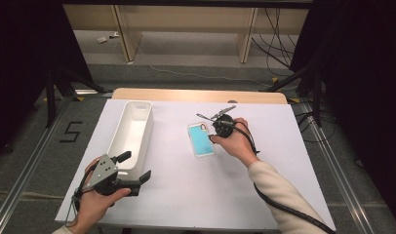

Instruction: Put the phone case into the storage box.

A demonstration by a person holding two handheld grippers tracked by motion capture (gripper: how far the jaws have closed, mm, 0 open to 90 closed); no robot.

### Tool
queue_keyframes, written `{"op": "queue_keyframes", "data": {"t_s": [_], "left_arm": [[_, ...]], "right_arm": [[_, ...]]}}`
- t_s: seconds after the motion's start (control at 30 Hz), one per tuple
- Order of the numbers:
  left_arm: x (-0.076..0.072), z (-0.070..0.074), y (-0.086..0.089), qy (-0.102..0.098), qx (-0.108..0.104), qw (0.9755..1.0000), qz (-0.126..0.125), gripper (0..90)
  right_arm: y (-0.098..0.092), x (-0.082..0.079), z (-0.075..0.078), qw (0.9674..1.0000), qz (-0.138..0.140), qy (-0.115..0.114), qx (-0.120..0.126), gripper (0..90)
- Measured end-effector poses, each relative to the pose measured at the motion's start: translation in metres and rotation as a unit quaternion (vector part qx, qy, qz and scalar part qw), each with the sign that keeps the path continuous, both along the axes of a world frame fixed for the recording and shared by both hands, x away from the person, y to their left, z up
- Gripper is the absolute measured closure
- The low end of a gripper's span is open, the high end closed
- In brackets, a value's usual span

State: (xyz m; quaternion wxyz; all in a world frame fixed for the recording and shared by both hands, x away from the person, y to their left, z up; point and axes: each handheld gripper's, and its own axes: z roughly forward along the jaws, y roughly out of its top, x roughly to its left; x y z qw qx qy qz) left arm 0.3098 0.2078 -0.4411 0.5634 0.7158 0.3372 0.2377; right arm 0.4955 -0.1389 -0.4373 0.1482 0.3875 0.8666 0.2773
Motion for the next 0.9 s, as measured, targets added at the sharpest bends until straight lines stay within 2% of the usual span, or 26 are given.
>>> {"op": "queue_keyframes", "data": {"t_s": [0.03, 0.07, 0.17, 0.27, 0.33, 0.37, 0.43, 0.53, 0.6, 0.7, 0.8, 0.83, 0.9], "left_arm": [[0.000, 0.000, 0.000, -0.001, 0.001, 1.0000, 0.000, 6.4], [0.000, 0.000, 0.000, 0.000, 0.000, 1.0000, 0.000, 6.4], [0.000, 0.000, 0.000, 0.000, 0.000, 1.0000, 0.000, 6.4], [0.000, 0.000, 0.000, 0.000, 0.000, 1.0000, -0.001, 6.4], [0.000, 0.000, 0.000, 0.000, 0.000, 1.0000, -0.001, 6.4], [0.000, 0.000, 0.000, 0.000, 0.000, 1.0000, -0.001, 6.4], [0.000, 0.000, 0.000, 0.000, 0.000, 1.0000, 0.000, 6.4], [0.000, 0.000, 0.000, -0.001, 0.001, 1.0000, -0.001, 6.4], [0.000, 0.000, 0.000, 0.000, 0.000, 1.0000, -0.001, 6.4], [0.000, 0.000, 0.000, 0.000, -0.002, 1.0000, 0.000, 6.4], [0.000, 0.000, 0.000, 0.000, -0.001, 1.0000, 0.000, 6.4], [0.000, 0.000, 0.000, 0.000, -0.001, 1.0000, 0.000, 6.4], [0.000, 0.000, 0.000, 0.000, -0.001, 1.0000, 0.000, 6.4]], "right_arm": [[-0.001, 0.001, 0.001, 1.0000, -0.003, 0.001, 0.008, 54.3], [-0.003, 0.002, 0.002, 0.9994, -0.017, -0.017, 0.024, 48.3], [-0.005, 0.001, 0.006, 0.9988, -0.027, -0.009, 0.038, 44.1], [-0.007, 0.002, 0.009, 0.9967, -0.048, -0.016, 0.063, 41.8], [-0.007, 0.002, 0.010, 0.9965, -0.052, -0.009, 0.065, 41.4], [-0.009, 0.002, 0.012, 0.9974, -0.047, -0.005, 0.055, 40.9], [-0.008, 0.003, 0.011, 0.9962, -0.053, -0.014, 0.067, 40.6], [-0.008, 0.006, 0.014, 0.9963, -0.054, -0.008, 0.066, 40.5], [-0.006, 0.007, 0.014, 0.9955, -0.065, -0.003, 0.069, 40.7], [-0.004, 0.011, 0.013, 0.9969, -0.055, 0.007, 0.055, 42.5], [-0.002, 0.014, 0.012, 0.9970, -0.055, 0.011, 0.053, 43.4], [-0.001, 0.016, 0.013, 0.9972, -0.052, 0.030, 0.044, 43.4], [0.001, 0.016, 0.013, 0.9970, -0.056, 0.035, 0.041, 43.7]]}}
